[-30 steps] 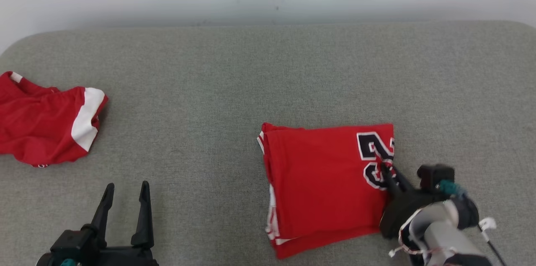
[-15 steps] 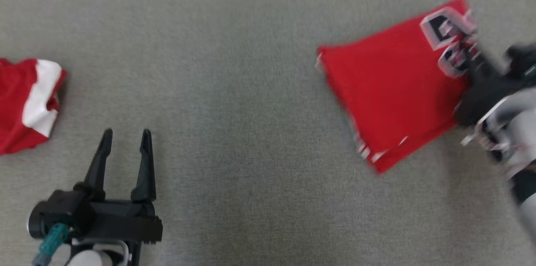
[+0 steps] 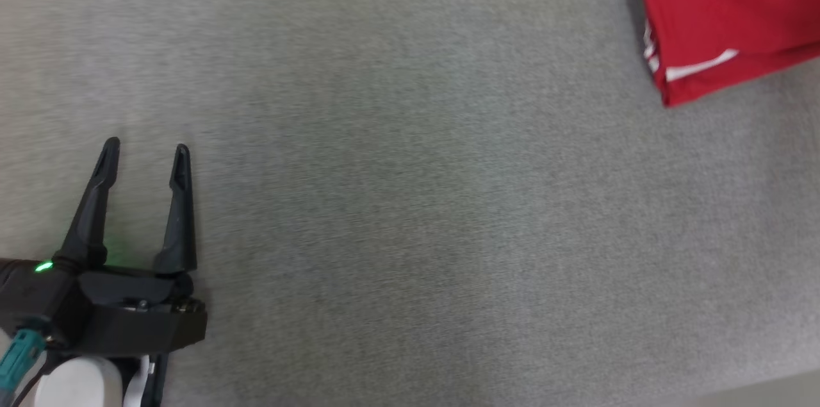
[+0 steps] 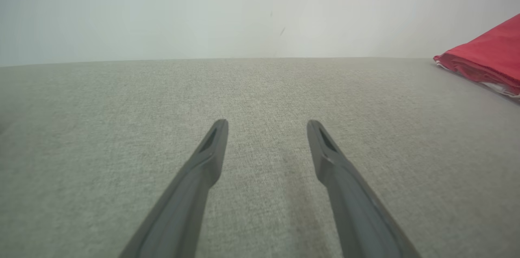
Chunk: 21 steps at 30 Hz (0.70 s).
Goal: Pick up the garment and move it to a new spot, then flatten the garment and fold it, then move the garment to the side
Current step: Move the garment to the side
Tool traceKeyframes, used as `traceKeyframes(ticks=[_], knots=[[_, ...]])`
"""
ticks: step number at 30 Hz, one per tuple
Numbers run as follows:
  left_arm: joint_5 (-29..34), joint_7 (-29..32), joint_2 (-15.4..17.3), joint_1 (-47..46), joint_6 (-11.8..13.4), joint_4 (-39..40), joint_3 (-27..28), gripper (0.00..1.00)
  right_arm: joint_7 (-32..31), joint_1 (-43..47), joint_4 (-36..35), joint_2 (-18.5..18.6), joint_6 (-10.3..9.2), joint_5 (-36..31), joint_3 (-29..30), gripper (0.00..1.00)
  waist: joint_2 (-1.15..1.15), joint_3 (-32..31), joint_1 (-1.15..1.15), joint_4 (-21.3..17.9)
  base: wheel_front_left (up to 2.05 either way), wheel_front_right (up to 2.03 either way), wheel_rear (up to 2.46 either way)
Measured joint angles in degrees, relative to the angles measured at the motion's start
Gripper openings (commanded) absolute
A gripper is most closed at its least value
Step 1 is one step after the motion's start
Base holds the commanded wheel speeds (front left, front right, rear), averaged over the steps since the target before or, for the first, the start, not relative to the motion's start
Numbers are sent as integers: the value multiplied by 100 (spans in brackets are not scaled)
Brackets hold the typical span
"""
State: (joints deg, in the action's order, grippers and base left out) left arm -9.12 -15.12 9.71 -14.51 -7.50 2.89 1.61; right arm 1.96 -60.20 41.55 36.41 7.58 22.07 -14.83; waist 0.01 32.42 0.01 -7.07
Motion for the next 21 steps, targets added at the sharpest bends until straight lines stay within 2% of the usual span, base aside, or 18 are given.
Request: traceKeyframes(ticks=[9, 17, 18, 19, 20, 21], knots=[[13, -8, 170, 208, 0, 498, 90, 100, -327, -719, 21, 333, -1, -358, -305, 0, -2, 438, -1, -417, 0, 0, 0], [3, -23, 221, 228, 18, 660, 89, 100, -471, -1200, 294, 428, 0, -559, -486, 0, -2, 610, -2, -446, 0, 0, 0], [0, -26, 219, 227, 26, 668, 81, 100, -463, -1248, 350, 431, 0, -576, -503, 5, -2, 619, -2, -436, 0, 0, 0], [-7, -26, 218, 227, 41, 672, 79, 100, -446, -1287, 401, 432, 0, -587, -506, 22, -2, 627, -2, -427, 0, 0, 0], [-18, -26, 218, 225, 41, 671, 79, 100, -441, -1327, 456, 432, 0, -601, -506, 44, -2, 636, -2, -420, 0, 0, 0], [-25, -27, 218, 222, 41, 671, 77, 100, -413, -1360, 508, 434, 0, -641, -508, 100, -2, 642, -2, -413, 0, 0, 0]])
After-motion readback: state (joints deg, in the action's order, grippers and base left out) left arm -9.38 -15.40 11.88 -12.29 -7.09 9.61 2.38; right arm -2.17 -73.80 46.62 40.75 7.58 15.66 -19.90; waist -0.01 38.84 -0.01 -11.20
